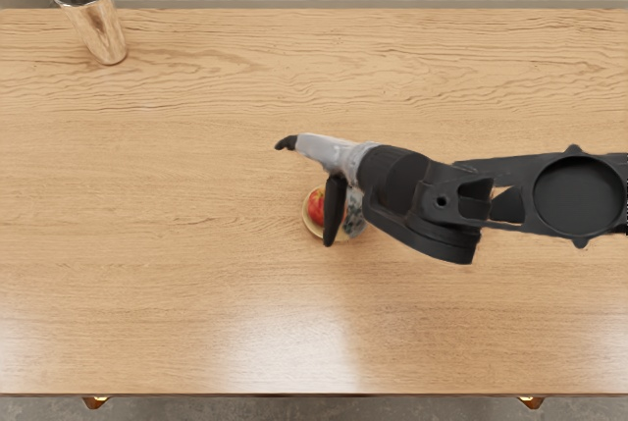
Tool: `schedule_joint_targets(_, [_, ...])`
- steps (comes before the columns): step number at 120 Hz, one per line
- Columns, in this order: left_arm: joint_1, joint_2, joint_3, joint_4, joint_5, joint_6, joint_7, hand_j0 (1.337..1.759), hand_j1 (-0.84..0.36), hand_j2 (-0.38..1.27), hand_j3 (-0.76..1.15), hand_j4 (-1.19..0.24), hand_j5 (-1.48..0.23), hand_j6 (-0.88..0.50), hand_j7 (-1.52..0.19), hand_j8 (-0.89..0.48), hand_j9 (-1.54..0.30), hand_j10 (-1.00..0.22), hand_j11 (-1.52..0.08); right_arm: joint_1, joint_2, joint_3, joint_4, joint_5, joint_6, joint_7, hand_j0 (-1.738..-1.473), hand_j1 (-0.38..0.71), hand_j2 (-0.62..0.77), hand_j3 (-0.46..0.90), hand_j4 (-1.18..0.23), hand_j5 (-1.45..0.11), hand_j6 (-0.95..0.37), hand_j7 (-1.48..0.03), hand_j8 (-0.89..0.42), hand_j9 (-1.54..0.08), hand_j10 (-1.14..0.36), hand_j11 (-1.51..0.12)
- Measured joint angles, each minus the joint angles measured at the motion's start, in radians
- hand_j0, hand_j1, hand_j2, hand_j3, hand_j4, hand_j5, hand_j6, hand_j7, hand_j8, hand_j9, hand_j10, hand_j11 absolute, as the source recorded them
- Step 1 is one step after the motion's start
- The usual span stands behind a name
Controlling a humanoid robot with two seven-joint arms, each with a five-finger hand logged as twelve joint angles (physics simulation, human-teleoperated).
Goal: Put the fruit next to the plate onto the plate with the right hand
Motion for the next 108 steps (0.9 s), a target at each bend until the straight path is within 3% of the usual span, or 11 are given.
schedule_joint_targets(16, [0.0, 0.0, 0.0, 0.0, 0.0, 0.0, 0.0, 1.658, 0.35, 0.0, 0.0, 0.0, 0.0, 0.0, 0.0, 0.0, 0.0, 0.0, 0.0, -0.126, 0.043, 0.317, -0.075, 0.276, 0.23, 0.0, -1.657, -0.29, 0.02, 0.0, -0.05, -0.09, -0.03, -0.08, -0.02, -0.09, -0.05, -0.09])
schedule_joint_targets(28, [0.0, 0.0, 0.0, 0.0, 0.0, 0.0, 0.0, 1.658, 0.35, 0.0, 0.0, 0.0, 0.0, 0.0, 0.0, 0.0, 0.0, 0.0, 0.0, -0.21, 0.037, 0.486, -0.205, 0.582, 0.52, 0.0, -1.658, -0.31, 0.01, 0.0, -0.03, -0.06, -0.02, -0.05, -0.01, -0.05, -0.03, -0.05])
schedule_joint_targets(39, [0.0, 0.0, 0.0, 0.0, 0.0, 0.0, 0.0, 1.658, 0.35, 0.0, 0.0, 0.0, 0.0, 0.0, 0.0, 0.0, 0.0, 0.0, 0.0, -0.287, -0.018, 0.557, -0.285, 0.857, 0.773, 0.0, -1.658, -0.33, 0.01, 0.0, -0.02, -0.04, -0.01, -0.03, -0.01, -0.03, -0.02, -0.03])
schedule_joint_targets(51, [0.0, 0.0, 0.0, 0.0, 0.0, 0.0, 0.0, 1.658, 0.35, 0.0, 0.0, 0.0, 0.0, 0.0, 0.0, 0.0, 0.0, 0.0, 0.0, -0.373, -0.151, 0.587, -0.319, 1.073, 0.896, 0.0, -1.658, -0.34, 0.0, 0.0, -0.01, -0.02, -0.01, -0.02, -0.01, -0.02, -0.01, -0.02])
schedule_joint_targets(67, [0.001, 0.0, 0.0, 0.0, 0.0, 0.0, 0.0, 1.658, 0.35, 0.0, 0.0, 0.0, 0.0, 0.0, 0.0, 0.0, 0.0, 0.0, 0.0, -0.434, -0.324, 0.595, -0.333, 1.179, 0.952, 0.0, -1.658, -0.34, 0.0, 0.0, -0.01, -0.01, 0.0, -0.01, 0.0, -0.01, -0.01, -0.01])
schedule_joint_targets(108, [-0.003, 0.0, 0.0, 0.0, 0.0, 0.0, 0.0, 1.658, 0.35, 0.0, 0.0, 0.0, 0.0, 0.0, 0.0, 0.0, 0.0, 0.0, 0.0, -0.54, -0.674, 0.593, -0.34, 1.249, 0.972, 0.0, -1.658, -0.35, 0.0, 0.0, 0.0, 0.0, 0.0, 0.0, 0.0, 0.0, 0.0, 0.0])
